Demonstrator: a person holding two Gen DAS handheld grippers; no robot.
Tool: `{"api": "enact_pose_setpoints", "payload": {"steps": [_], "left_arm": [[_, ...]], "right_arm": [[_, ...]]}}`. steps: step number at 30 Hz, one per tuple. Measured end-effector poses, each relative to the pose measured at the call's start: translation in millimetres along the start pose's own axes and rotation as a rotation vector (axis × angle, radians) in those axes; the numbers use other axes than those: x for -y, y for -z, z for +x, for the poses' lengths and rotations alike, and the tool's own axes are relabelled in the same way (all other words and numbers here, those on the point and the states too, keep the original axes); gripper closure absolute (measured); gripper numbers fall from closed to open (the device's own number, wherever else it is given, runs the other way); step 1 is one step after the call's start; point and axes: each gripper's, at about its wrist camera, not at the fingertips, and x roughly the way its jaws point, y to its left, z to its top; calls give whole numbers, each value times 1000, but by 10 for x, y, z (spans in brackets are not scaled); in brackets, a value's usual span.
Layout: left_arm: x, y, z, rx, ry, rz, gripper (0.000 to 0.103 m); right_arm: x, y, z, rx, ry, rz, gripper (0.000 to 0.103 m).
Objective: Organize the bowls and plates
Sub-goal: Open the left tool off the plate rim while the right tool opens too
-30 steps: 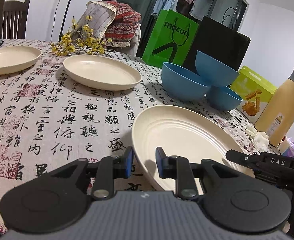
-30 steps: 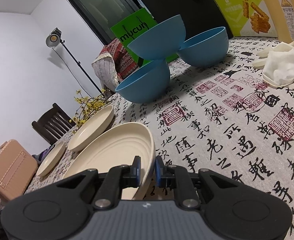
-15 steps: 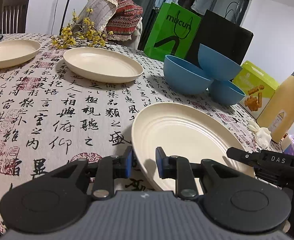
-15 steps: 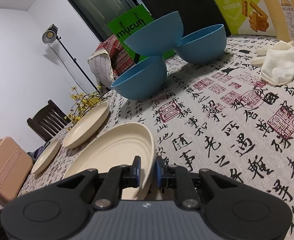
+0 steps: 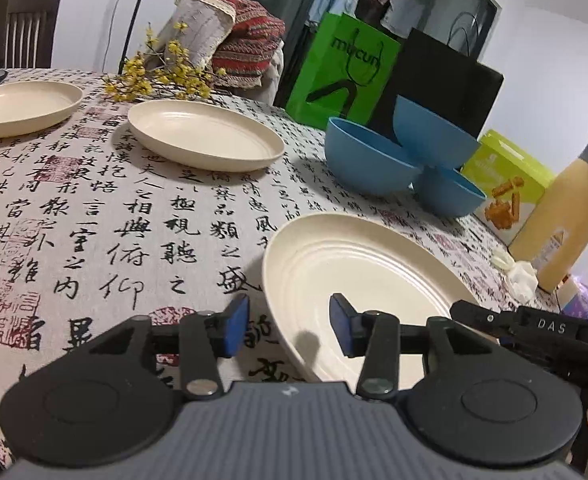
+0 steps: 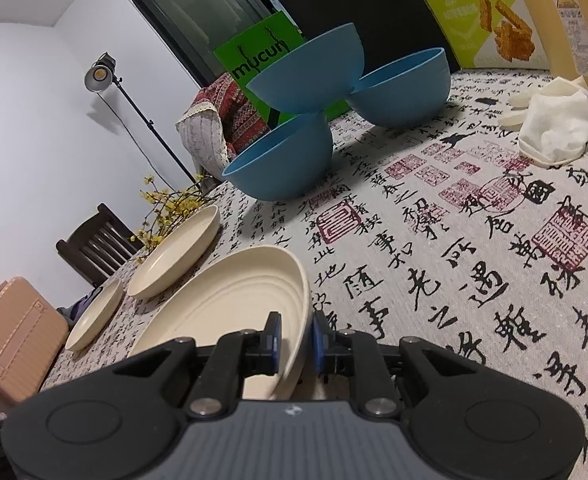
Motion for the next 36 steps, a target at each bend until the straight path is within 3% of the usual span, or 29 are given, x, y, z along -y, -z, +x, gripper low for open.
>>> {"api": "enact_pose_setpoints", "payload": {"steps": [2, 4, 6, 11, 13, 20, 26, 31, 36], "left_arm": [[-17, 1, -21, 12, 3, -11, 53], [-30, 5, -59, 35, -6, -21, 39], [-24, 7, -99, 64, -15, -23, 32], [-6, 27, -205, 141, -60, -23, 14], [-1, 31, -233, 161, -67, -24, 3], [14, 58, -324, 226, -96, -19, 0], [56, 93, -373, 260, -111, 0, 0], [103, 128, -419, 296, -123, 26, 0], [136, 163, -480, 343, -138, 42, 0]], "right_arm": [[-35, 10, -16, 12, 7, -19, 77], [-62, 21, -51, 35, 8, -35, 61], [-80, 32, -88, 61, 10, -46, 43], [-95, 37, -140, 96, 1, -65, 34], [-115, 40, -163, 111, 2, -77, 27], [-258, 68, -248, 176, 14, -165, 1], [-335, 36, -334, 279, 13, -213, 0], [-298, 43, -243, 235, 6, -215, 0], [-356, 119, -258, 259, 13, -257, 0]]}}
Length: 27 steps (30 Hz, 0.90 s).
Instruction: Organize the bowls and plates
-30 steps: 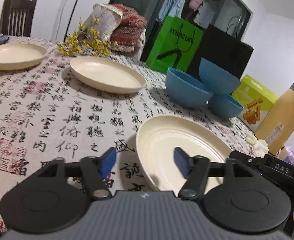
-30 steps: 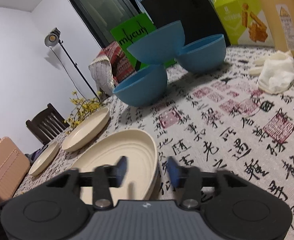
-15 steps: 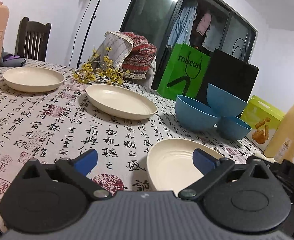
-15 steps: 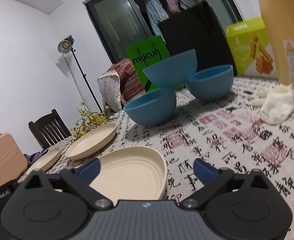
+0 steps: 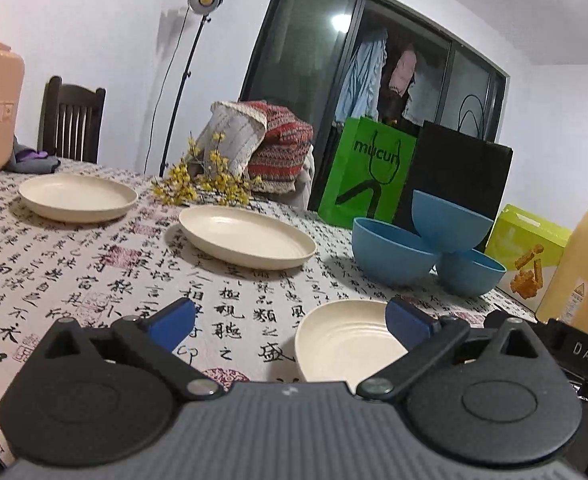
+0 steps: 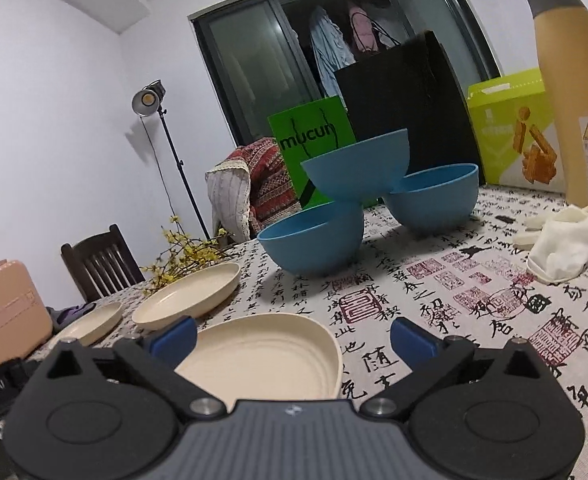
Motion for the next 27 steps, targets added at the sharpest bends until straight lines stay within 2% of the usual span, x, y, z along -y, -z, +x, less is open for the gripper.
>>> {"api": "enact_pose_setpoints", "payload": {"steps": [5, 19, 27], "left_arm": [[-2, -5, -4, 6, 7, 4, 0], [-22, -1, -31, 20, -19, -4, 0], [-73, -23, -122, 39, -27, -18, 0]], "right_arm": [[-123, 45, -35, 24, 12, -79, 0], [-83, 27, 4, 1, 13, -49, 0], [-121, 47, -25, 20, 45, -67, 0]]}}
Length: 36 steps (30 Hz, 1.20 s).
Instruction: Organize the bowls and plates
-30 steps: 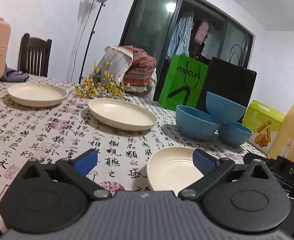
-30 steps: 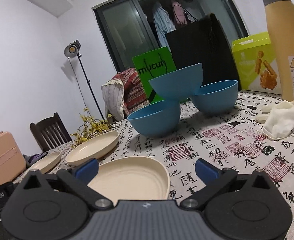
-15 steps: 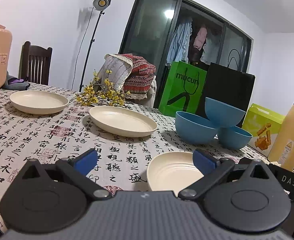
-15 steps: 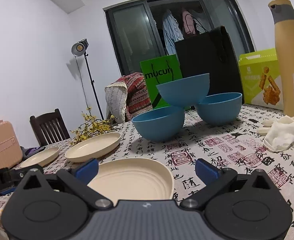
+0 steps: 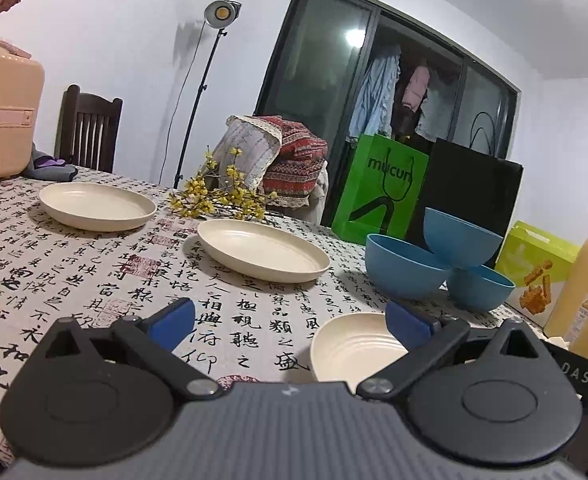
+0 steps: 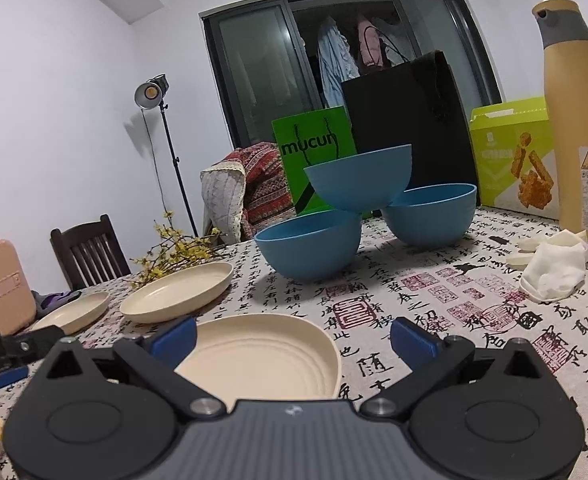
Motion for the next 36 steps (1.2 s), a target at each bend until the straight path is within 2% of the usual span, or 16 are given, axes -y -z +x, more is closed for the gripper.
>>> {"api": "enact_pose_setpoints", "payload": {"steps": [3, 8, 14, 27, 36], "left_arm": [[13, -44, -27, -24, 14, 50, 0], [-65, -132, -173, 9, -1, 118, 0], [-318, -327, -239, 19, -45, 111, 0], [-805, -598, -333, 22, -170, 98, 0], [-1051, -719, -374, 8, -190, 84, 0]], "right_arm": [[-36, -3, -8, 0, 6, -24, 0], [-151, -17, 2, -16, 10, -89, 0], [-240, -85, -53, 3, -11, -58, 0], [-640, -216, -72, 36, -68, -89, 0], [-930, -291, -38, -2, -95, -105, 0]]}}
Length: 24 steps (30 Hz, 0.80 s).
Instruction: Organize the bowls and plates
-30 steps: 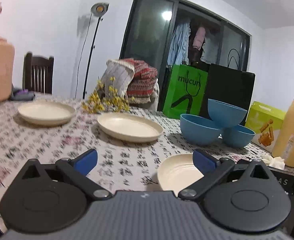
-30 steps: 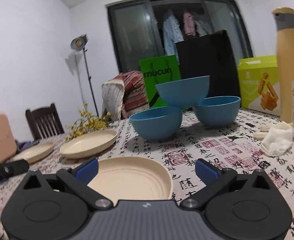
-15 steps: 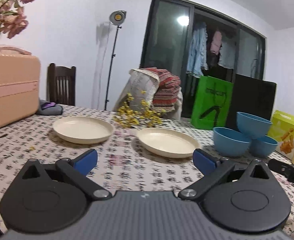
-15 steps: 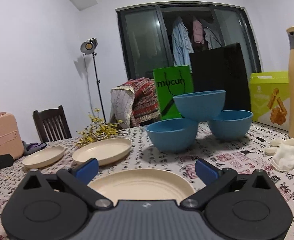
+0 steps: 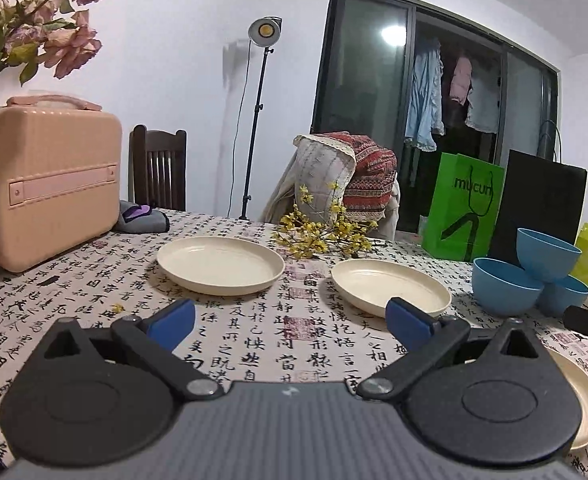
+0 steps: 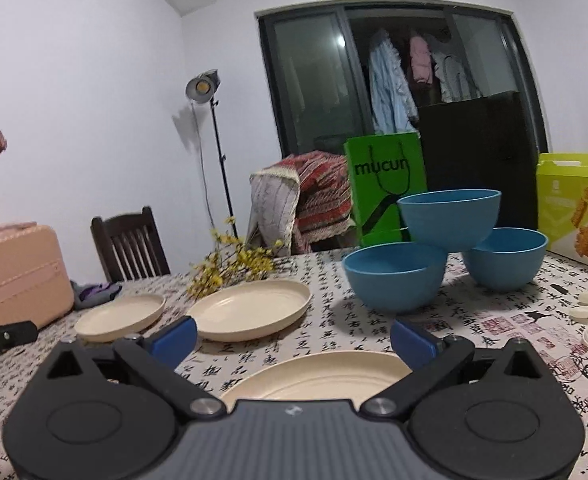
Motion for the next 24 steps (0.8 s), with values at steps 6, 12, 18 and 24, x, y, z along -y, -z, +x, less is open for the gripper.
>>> {"api": "enact_pose_setpoints", "payload": {"steps": [6, 12, 18, 24], "left_arm": [[-119, -81, -21, 10, 3, 7, 0], [-196, -179, -12, 27, 1, 32, 0], [-267, -264, 75, 28, 6, 43, 0], [-348, -361, 230, 4, 19, 22, 0]], "right_arm": [[-188, -94, 68, -11, -6, -19, 0], [-385, -180, 143, -15, -21, -30, 0], [-574, -229, 289, -36, -46, -55, 0], [-736, -285, 487, -49, -57, -60, 0]]}}
